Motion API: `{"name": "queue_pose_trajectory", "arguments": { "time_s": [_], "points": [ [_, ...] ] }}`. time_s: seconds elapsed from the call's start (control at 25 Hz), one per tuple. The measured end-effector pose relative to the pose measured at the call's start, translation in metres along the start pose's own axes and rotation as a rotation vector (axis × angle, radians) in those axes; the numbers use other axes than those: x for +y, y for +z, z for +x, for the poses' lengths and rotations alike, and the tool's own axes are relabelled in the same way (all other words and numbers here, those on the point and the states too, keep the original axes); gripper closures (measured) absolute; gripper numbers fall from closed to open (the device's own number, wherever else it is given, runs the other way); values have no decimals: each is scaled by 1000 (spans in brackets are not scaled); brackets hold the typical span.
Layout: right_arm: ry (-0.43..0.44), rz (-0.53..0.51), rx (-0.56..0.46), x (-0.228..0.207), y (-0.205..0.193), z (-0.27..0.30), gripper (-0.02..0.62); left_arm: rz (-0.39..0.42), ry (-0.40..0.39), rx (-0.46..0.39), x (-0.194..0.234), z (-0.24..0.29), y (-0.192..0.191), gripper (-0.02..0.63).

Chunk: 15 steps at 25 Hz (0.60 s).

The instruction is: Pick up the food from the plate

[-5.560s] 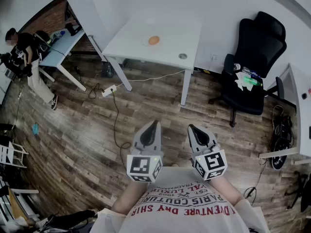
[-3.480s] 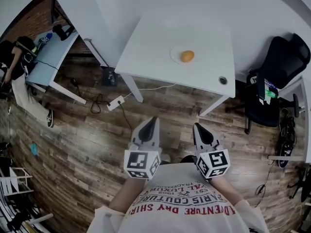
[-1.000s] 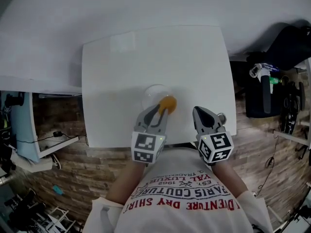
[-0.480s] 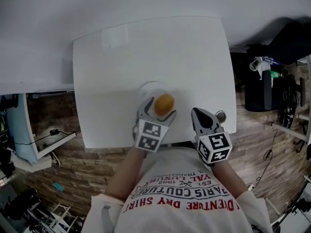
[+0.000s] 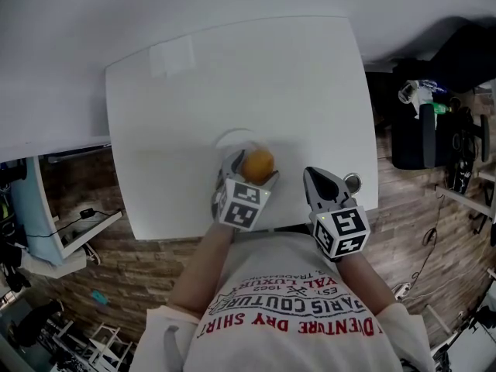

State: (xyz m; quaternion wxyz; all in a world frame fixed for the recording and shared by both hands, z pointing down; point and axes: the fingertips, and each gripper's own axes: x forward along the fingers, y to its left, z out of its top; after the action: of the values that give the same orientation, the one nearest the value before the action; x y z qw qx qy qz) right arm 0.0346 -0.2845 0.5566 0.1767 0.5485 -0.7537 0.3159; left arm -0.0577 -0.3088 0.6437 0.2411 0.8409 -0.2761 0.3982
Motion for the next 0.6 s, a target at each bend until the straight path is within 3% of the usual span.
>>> {"name": "queue_pose_trajectory", "arguments": {
  "time_s": [0.24, 0.6],
  "points": [
    [-3, 2, 10, -7, -2, 3, 581, 11, 57, 3, 9, 5, 2, 216],
    [0, -13, 10, -9, 0, 0, 581, 15, 53, 3, 10, 3, 1, 241]
  ]
}}
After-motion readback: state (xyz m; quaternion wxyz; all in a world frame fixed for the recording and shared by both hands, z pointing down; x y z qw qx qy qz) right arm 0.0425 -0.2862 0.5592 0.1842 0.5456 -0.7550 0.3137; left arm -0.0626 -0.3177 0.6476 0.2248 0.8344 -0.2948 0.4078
